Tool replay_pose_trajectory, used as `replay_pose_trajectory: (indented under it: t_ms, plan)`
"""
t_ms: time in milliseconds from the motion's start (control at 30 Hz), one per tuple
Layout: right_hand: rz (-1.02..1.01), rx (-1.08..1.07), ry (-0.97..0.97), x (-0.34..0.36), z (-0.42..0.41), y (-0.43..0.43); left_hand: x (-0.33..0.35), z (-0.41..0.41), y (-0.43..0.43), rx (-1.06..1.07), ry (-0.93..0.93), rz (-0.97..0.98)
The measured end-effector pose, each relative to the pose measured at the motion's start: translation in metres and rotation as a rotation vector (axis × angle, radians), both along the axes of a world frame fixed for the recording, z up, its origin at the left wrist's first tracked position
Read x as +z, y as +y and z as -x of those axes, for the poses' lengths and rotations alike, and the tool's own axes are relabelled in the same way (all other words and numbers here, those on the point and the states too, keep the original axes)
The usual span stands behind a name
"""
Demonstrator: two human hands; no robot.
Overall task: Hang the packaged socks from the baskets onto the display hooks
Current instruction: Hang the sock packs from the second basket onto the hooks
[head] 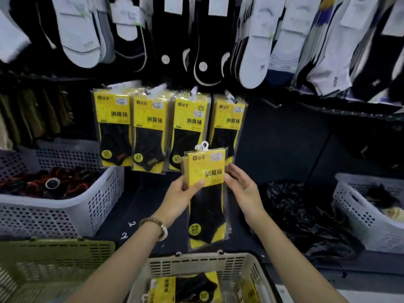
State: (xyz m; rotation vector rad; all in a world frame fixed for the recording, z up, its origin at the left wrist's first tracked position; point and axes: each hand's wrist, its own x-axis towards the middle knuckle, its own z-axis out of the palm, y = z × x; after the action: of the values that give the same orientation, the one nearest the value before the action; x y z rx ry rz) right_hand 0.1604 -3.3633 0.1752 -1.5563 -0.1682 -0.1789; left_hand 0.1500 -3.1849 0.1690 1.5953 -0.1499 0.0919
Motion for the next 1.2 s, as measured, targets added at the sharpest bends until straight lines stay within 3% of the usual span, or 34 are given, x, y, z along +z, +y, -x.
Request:
replay_pose_trajectory:
  t_ms: [167, 600, 833, 1000, 1200]
  plan:
    - [-0.061, -0.069, -0.114, 0.031, -0.009, 0.015, 0.019, -0.013, -0.005, 0.079, -0.020, 0.054]
    - [-0.142, -0.068, -0.076, 0.045, -0.034, 0.004, 0.040, -0.043, 0.002, -0.028, -0.081, -0.007]
    - [-0.264, -0.201, 0.000, 0.062, -0.069, -0.022, 0.060, -0.070, 0.021, 0.105, -0.167, -0.027]
    - [-0.134, -0.282, -0.087, 0.088, -0.103, -0.034, 0.070, -0.087, 0.036, 0.197, -0.267, -0.104]
    - [0.017, -0.300, -0.107, 0.091, -0.142, -0.027, 0.063, -0.104, 0.048, 0.184, -0.214, -0.084]
